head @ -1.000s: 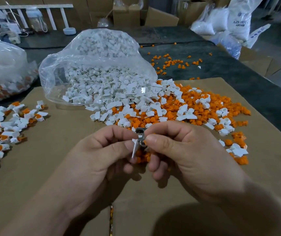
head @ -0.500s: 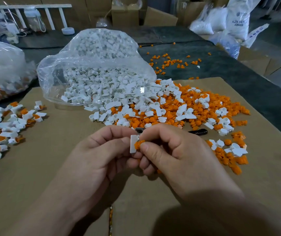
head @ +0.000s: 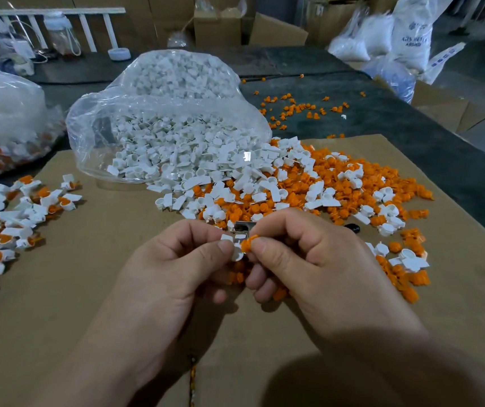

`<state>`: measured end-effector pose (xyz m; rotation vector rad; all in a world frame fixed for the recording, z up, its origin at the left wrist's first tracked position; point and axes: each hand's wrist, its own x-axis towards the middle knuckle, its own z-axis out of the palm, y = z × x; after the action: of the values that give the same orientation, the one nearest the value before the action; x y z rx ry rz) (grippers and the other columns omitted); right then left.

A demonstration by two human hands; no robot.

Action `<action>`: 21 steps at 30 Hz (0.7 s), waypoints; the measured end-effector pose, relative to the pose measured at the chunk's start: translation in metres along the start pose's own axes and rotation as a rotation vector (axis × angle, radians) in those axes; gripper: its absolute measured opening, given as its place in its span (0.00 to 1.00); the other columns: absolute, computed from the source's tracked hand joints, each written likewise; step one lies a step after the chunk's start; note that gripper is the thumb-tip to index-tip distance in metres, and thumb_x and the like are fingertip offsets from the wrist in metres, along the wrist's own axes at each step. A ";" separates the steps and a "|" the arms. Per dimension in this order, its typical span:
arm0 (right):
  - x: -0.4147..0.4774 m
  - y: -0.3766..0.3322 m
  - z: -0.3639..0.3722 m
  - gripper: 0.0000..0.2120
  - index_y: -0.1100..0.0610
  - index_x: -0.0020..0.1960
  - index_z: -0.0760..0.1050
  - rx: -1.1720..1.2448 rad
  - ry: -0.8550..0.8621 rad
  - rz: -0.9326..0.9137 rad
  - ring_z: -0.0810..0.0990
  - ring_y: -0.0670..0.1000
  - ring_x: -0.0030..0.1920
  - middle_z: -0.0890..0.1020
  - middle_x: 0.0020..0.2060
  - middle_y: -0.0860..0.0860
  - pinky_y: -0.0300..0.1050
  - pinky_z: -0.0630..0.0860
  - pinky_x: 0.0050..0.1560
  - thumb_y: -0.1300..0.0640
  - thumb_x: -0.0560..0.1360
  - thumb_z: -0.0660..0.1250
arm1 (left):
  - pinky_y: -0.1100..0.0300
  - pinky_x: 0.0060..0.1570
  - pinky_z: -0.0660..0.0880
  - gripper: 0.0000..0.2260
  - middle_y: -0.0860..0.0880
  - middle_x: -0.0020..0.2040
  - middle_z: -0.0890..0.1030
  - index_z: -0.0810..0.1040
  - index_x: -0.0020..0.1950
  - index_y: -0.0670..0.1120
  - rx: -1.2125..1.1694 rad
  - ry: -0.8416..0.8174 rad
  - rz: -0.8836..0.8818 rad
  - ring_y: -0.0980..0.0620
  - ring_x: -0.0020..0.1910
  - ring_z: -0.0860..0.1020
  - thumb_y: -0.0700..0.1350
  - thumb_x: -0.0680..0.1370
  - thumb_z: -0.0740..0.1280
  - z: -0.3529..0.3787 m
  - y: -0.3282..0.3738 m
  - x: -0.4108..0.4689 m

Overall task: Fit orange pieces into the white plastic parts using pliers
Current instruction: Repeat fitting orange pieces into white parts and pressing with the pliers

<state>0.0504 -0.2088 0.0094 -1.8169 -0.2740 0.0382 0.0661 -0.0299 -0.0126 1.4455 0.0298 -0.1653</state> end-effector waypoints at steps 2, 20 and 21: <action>0.001 0.000 0.000 0.06 0.44 0.48 0.77 0.038 -0.018 0.008 0.83 0.51 0.35 0.83 0.36 0.50 0.57 0.82 0.37 0.53 0.79 0.63 | 0.58 0.27 0.74 0.12 0.44 0.31 0.78 0.83 0.41 0.46 0.039 0.010 0.015 0.49 0.29 0.75 0.51 0.64 0.77 0.000 0.001 -0.001; 0.000 -0.005 -0.002 0.07 0.42 0.47 0.73 -0.480 0.040 -0.107 0.76 0.40 0.44 0.77 0.40 0.40 0.34 0.75 0.43 0.45 0.76 0.57 | 0.60 0.28 0.76 0.07 0.48 0.31 0.82 0.84 0.45 0.53 0.133 -0.029 0.155 0.50 0.30 0.81 0.47 0.68 0.74 0.007 0.003 -0.007; -0.001 -0.008 -0.001 0.08 0.42 0.47 0.72 -0.601 0.037 -0.154 0.74 0.40 0.46 0.75 0.40 0.40 0.34 0.72 0.44 0.44 0.75 0.55 | 0.60 0.29 0.76 0.08 0.49 0.31 0.82 0.84 0.46 0.54 0.166 -0.019 0.171 0.51 0.29 0.81 0.48 0.68 0.74 0.007 0.002 -0.007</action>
<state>0.0480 -0.2077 0.0176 -2.3819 -0.4304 -0.2066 0.0593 -0.0361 -0.0085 1.6036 -0.1253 -0.0417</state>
